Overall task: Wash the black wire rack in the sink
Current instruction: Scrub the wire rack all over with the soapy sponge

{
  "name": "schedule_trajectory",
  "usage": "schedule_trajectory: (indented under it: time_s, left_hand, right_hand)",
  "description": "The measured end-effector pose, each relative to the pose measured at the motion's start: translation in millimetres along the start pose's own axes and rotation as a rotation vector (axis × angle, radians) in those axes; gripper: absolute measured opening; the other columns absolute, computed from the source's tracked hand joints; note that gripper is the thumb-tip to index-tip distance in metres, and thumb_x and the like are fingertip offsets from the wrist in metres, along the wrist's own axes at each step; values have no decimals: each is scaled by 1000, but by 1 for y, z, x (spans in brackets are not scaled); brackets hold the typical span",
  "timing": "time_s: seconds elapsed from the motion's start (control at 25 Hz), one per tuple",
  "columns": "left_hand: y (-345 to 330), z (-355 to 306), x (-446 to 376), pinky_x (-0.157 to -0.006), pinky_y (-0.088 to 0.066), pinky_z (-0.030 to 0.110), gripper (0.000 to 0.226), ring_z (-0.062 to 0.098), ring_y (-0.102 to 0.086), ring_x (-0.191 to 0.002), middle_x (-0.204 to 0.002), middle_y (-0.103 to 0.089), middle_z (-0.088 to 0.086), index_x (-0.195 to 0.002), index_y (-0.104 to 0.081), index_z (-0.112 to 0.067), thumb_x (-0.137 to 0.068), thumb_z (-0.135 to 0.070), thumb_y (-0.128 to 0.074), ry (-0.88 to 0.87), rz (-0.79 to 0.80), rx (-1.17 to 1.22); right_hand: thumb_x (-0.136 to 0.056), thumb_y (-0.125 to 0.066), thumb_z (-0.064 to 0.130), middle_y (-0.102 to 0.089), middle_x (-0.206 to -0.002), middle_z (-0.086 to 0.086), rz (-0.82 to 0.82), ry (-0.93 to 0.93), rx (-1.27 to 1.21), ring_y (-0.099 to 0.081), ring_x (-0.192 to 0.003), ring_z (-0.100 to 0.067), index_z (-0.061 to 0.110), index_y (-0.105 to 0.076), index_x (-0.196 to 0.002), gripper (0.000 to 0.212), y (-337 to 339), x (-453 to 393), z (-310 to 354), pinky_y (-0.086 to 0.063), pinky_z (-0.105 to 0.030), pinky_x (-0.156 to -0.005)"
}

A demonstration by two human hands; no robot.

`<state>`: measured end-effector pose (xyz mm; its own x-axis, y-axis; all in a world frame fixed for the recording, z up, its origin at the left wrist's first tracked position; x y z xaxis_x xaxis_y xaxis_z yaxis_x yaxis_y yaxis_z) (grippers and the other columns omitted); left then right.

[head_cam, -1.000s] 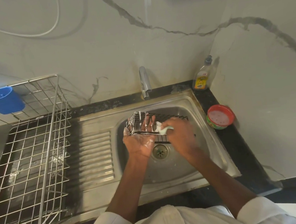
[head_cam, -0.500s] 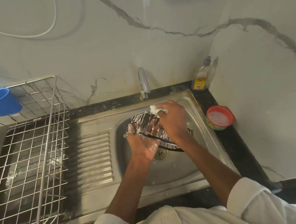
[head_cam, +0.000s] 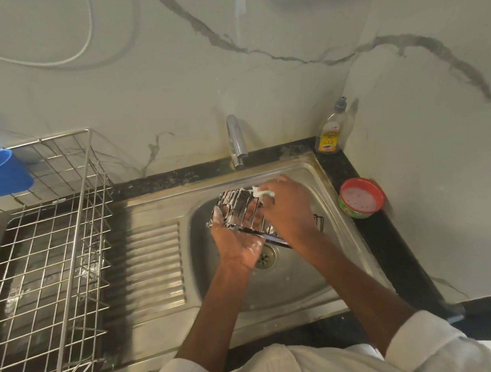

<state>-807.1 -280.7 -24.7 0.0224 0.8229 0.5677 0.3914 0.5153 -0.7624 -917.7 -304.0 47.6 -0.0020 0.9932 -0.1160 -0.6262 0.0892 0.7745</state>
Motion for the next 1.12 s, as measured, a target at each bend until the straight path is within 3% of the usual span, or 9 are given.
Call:
schedule_trajectory:
  time_s: [0.16,0.36,0.48,0.56,0.64,0.76,0.84,0.96,1.12]
  left_hand:
    - [3,-3,1,-72,-63,39,68,37,-74,-94,-109,-76,22,-103,-79,-3,-107,-58,-39,-6,-16,16]
    - [0,0,8,-87,-58,50,60,38,-78,-92,-113,-76,23,-110,-75,-7,-107,-57,-42,-4,-25,13]
    - [-2,-5,7,-88,-57,49,73,37,-76,-94,-105,-77,24,-97,-80,-3,-111,-55,-32,-23,-25,30]
    - [1,-10,3,-96,-54,53,79,42,-70,-113,-114,-75,26,-96,-82,0,-111,-56,-28,-14,-19,61]
    - [5,-11,1,-99,-55,54,73,44,-64,-127,-132,-69,28,-111,-78,-1,-110,-56,-31,4,-21,65]
    - [5,-7,3,-102,-56,54,60,40,-72,-113,-135,-68,25,-123,-71,-8,-109,-55,-37,10,-47,27]
    - [3,-6,5,-110,-50,59,62,42,-71,-119,-132,-71,25,-119,-74,-8,-108,-57,-37,22,-49,34]
    - [1,-8,4,-102,-54,57,69,45,-65,-129,-133,-69,29,-113,-76,-1,-110,-55,-33,13,-56,85]
    - [-1,-11,6,-75,-63,42,76,37,-78,-89,-101,-77,23,-88,-82,0,-109,-52,-31,-23,-62,32]
  right_hand:
    - [-94,-70,8,-71,-117,-2,181,50,-41,-62,-92,-11,16,-75,-121,29,-13,42,-4,-39,-5,-72]
    - [-90,-75,8,-75,-112,3,-146,-87,-108,-65,-81,2,21,-76,-116,29,2,-2,-11,-48,-3,-72]
    - [-90,-74,9,-74,-106,2,-34,-31,-112,-55,-72,5,20,-77,-115,28,-6,12,-12,-39,1,-61]
    - [-89,-73,9,-74,-99,-1,158,31,-21,-62,-76,-8,22,-79,-112,27,-13,32,-16,-40,-7,-63]
    - [-88,-71,9,-73,-102,-2,267,40,53,-68,-90,-20,22,-79,-112,28,-12,35,-19,-46,-22,-71]
    - [-94,-67,14,-70,-113,-1,64,-48,120,-68,-103,-21,19,-76,-119,26,-1,12,-11,-50,-24,-79]
    - [-97,-64,16,-70,-119,-1,-68,-104,157,-66,-106,-20,17,-73,-123,28,3,3,-9,-47,-29,-87]
    - [-94,-65,17,-73,-120,-1,1,-122,92,-68,-105,-17,17,-74,-122,29,3,13,-15,-47,-26,-89]
    - [-86,-76,14,-76,-105,7,269,63,-185,-68,-84,-3,22,-80,-109,25,1,30,-4,-55,-22,-78]
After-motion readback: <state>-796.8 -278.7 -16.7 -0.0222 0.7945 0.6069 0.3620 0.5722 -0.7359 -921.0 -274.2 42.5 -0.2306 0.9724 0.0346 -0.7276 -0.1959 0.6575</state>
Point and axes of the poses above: each hand's wrist, its own x-axis away from the middle knuckle, its own y-axis out of the back of the hand, z = x × y, the point moved 1 cm from there along -x, towards the middle knuckle
